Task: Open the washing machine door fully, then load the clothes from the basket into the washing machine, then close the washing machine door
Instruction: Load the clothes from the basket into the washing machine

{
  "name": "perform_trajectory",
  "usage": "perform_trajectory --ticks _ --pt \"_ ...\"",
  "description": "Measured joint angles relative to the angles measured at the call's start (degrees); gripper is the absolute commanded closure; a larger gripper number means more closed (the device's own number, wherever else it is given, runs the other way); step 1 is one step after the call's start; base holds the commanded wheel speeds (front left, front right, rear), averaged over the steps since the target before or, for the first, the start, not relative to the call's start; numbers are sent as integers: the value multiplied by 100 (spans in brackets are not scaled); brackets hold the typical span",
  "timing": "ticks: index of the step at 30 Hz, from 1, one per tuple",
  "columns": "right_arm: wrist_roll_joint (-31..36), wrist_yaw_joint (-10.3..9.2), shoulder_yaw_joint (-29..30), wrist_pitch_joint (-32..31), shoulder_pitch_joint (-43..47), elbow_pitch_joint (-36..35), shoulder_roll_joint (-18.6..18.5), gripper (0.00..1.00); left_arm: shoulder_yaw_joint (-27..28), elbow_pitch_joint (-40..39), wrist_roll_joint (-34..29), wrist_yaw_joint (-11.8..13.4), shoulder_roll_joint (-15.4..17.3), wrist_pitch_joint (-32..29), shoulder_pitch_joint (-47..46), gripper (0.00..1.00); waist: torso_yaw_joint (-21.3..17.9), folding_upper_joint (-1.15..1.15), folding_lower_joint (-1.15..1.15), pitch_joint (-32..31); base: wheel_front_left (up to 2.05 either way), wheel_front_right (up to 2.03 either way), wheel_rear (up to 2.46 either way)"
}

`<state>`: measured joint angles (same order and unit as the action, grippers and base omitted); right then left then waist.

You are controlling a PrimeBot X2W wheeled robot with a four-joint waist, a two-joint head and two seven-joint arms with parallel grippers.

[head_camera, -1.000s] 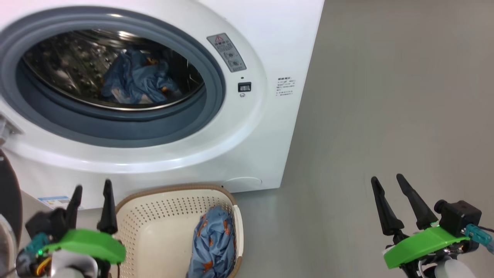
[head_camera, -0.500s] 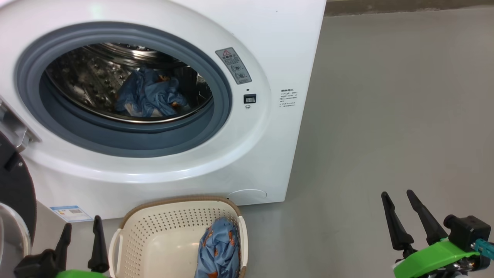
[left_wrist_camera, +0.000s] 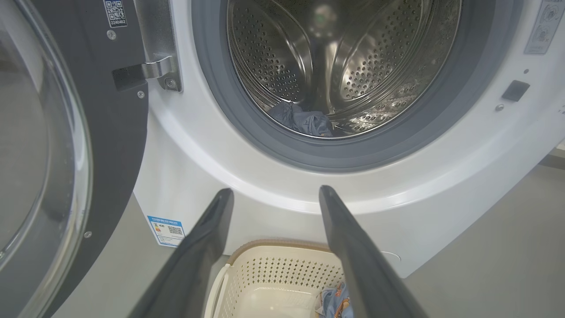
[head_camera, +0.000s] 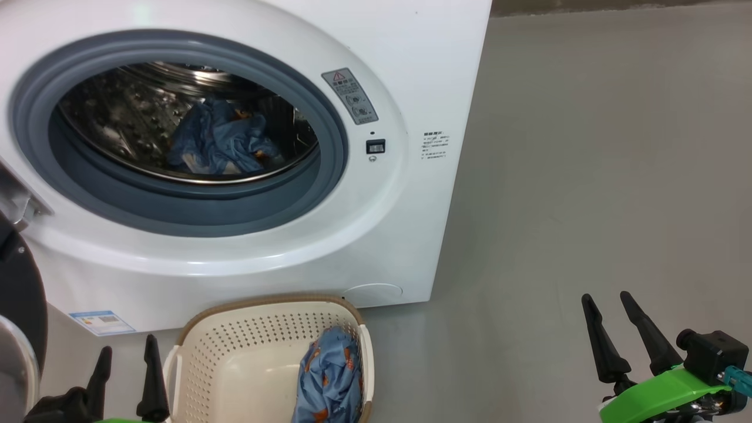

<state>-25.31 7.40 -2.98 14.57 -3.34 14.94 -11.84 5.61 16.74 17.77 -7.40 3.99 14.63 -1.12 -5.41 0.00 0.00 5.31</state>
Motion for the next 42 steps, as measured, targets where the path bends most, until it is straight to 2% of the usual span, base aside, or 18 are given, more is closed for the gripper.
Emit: perform_trajectory --ticks 6,22,30,42 --pt "0 0 4 0 -23 -27 38 0 -101 109 1 0 0 0 -15 0 -30 0 0 128 0 0 0" --pt "53 0 11 0 -446 -137 246 0 -728 1103 250 0 42 0 -576 0 -141 0 0 700 0 0 0" --pt "79 0 16 0 -654 -188 336 0 -1238 1550 460 0 207 -1 -958 0 -200 0 0 1067 0 0 0" --pt "162 0 -41 0 -1168 -316 570 0 -2451 2579 1151 0 525 -1 -2085 0 -402 0 0 1913 0 0 0"
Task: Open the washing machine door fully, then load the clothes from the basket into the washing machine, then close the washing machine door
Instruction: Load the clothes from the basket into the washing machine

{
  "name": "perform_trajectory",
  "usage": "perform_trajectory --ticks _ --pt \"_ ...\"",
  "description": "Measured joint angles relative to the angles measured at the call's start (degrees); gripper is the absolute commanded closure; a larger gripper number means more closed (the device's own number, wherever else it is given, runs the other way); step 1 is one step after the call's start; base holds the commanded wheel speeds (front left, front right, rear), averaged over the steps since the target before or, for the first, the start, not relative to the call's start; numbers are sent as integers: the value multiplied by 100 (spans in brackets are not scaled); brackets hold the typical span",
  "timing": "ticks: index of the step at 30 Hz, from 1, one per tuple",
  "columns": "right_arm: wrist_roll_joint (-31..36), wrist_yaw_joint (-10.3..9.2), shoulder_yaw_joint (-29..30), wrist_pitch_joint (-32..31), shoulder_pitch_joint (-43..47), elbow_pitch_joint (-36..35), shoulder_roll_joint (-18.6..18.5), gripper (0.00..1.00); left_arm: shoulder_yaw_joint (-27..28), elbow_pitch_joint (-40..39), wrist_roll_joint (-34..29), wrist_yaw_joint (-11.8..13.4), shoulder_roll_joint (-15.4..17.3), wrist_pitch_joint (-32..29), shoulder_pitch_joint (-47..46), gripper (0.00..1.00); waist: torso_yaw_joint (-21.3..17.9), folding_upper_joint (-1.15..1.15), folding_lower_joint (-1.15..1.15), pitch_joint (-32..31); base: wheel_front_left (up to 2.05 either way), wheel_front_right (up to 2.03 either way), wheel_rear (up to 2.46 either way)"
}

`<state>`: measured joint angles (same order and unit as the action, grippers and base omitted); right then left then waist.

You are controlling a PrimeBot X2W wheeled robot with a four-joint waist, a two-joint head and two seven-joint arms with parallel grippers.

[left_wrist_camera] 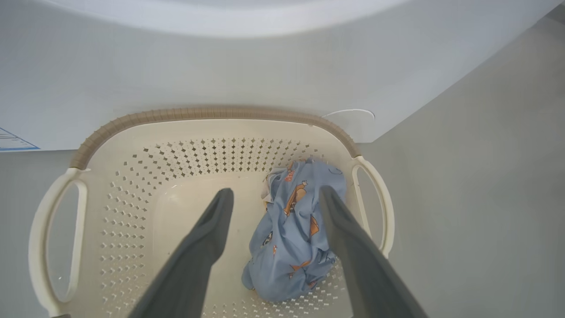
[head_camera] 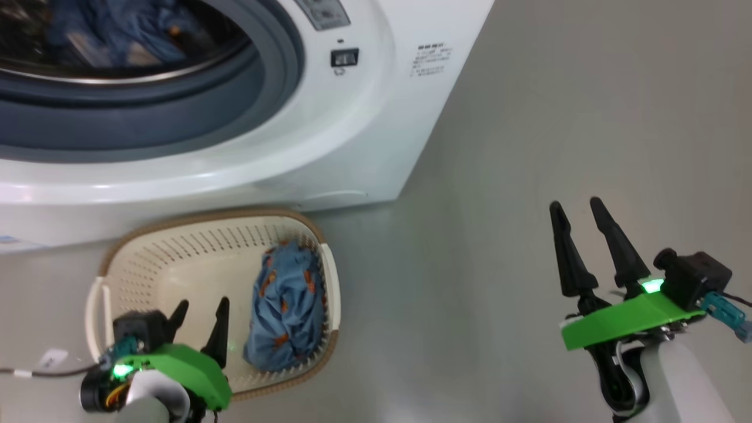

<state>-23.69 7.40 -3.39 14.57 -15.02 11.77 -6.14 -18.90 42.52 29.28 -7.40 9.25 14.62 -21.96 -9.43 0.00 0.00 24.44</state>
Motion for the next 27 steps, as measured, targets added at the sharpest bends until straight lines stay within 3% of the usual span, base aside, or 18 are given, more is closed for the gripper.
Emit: perform_trajectory --ticks 12,27 --pt "93 0 -157 1 -405 -134 178 0 -1207 614 798 0 412 0 -979 0 -298 0 0 842 0 0 0" --pt "188 0 -390 10 -860 -300 275 0 -3460 925 2631 0 1037 -146 -2052 0 -662 0 0 1809 0 0 0"
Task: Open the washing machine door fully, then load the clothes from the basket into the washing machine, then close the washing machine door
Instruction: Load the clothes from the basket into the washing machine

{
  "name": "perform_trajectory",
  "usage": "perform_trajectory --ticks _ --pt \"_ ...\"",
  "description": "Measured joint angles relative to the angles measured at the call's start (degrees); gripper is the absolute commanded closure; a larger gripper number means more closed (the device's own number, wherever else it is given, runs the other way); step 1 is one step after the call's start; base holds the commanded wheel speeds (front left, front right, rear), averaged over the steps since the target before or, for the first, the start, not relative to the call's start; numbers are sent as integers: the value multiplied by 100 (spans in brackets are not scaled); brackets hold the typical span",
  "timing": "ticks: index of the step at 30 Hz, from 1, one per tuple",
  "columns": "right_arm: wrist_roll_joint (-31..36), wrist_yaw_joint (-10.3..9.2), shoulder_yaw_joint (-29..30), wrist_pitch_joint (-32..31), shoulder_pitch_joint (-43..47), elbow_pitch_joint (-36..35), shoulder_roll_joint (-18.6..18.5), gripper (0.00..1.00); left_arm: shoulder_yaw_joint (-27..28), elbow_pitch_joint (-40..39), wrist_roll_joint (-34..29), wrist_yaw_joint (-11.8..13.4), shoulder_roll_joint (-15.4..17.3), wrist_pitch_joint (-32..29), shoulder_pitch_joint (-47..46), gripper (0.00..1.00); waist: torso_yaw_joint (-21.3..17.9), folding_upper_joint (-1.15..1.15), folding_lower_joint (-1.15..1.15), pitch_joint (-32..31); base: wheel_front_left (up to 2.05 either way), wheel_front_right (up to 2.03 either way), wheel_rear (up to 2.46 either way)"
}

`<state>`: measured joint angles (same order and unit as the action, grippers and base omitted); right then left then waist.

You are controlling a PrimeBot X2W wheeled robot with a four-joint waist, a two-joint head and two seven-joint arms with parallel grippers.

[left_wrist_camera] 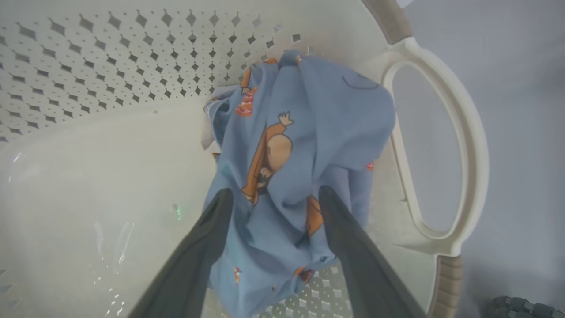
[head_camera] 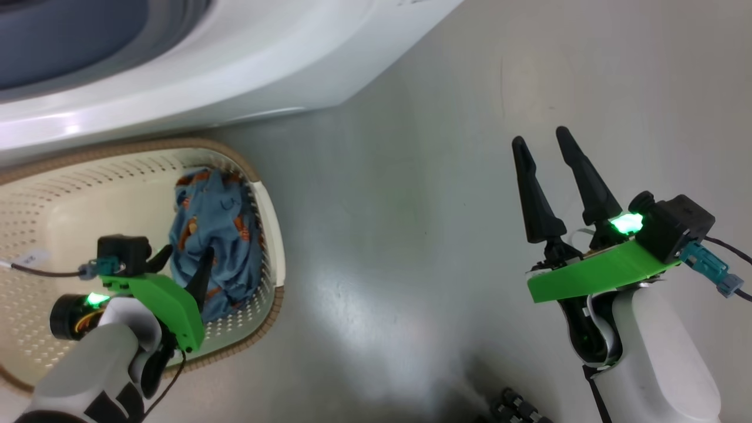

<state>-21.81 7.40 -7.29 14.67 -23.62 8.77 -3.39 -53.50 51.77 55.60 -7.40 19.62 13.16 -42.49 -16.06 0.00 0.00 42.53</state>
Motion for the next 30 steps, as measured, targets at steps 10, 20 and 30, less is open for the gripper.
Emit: perform_trajectory --ticks 10,20,30 --pt "0 0 -143 4 -98 -66 23 0 -1151 -367 1007 0 271 -81 -477 0 -130 0 0 325 0 0 0" --pt "-2 0 -260 4 -121 -157 27 0 -1858 -370 1661 0 347 -70 -811 100 -199 0 0 418 0 0 0" --pt "8 0 -132 4 -110 -130 30 0 -1989 -423 2116 0 288 85 -827 100 -74 0 0 134 0 0 0"
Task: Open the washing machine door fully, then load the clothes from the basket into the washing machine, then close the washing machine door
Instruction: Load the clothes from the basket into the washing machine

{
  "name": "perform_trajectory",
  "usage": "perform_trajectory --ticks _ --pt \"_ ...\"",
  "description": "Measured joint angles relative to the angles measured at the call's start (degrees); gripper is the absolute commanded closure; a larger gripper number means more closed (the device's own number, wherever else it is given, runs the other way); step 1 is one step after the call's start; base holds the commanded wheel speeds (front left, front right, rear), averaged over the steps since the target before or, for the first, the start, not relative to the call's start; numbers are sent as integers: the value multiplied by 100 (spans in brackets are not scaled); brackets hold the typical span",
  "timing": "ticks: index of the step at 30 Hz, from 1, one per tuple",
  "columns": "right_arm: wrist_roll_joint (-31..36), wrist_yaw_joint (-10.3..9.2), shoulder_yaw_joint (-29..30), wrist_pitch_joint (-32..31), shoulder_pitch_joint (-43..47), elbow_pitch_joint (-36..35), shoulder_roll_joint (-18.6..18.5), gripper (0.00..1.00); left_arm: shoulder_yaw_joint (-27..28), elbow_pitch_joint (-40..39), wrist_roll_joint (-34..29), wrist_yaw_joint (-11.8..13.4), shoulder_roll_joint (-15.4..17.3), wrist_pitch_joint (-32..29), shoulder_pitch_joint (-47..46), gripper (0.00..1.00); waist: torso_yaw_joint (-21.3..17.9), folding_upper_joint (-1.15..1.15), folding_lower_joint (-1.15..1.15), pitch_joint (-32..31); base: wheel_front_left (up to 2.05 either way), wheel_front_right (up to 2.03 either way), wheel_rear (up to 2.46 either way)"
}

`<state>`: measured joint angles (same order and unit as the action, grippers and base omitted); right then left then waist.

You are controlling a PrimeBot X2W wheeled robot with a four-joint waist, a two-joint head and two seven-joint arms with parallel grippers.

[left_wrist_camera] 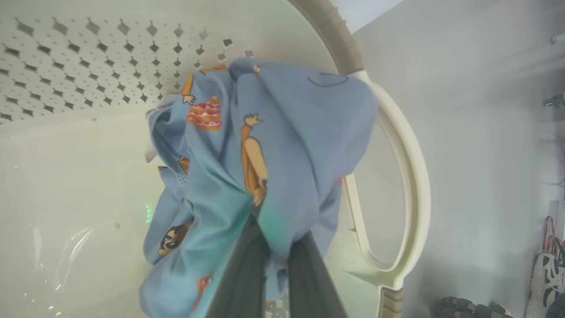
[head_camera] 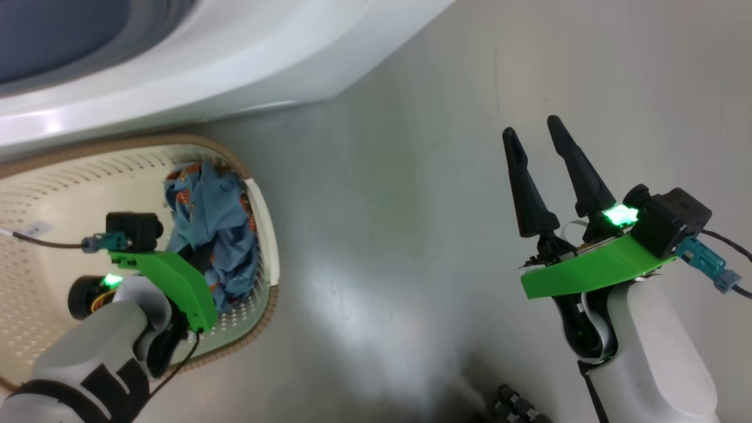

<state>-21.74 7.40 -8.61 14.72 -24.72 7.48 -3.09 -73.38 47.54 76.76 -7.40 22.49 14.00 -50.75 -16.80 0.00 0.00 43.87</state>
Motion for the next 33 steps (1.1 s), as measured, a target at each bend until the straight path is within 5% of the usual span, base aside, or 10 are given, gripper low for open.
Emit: perform_trajectory --ticks 7,33 --pt "1 0 85 0 32 105 0 0 765 -203 -38 0 -13 27 230 100 168 0 0 -418 0 0 0" --pt "-219 0 301 0 1275 501 -459 0 4263 -1396 -2620 0 -374 40 2657 100 935 0 0 -2516 0 0 0"
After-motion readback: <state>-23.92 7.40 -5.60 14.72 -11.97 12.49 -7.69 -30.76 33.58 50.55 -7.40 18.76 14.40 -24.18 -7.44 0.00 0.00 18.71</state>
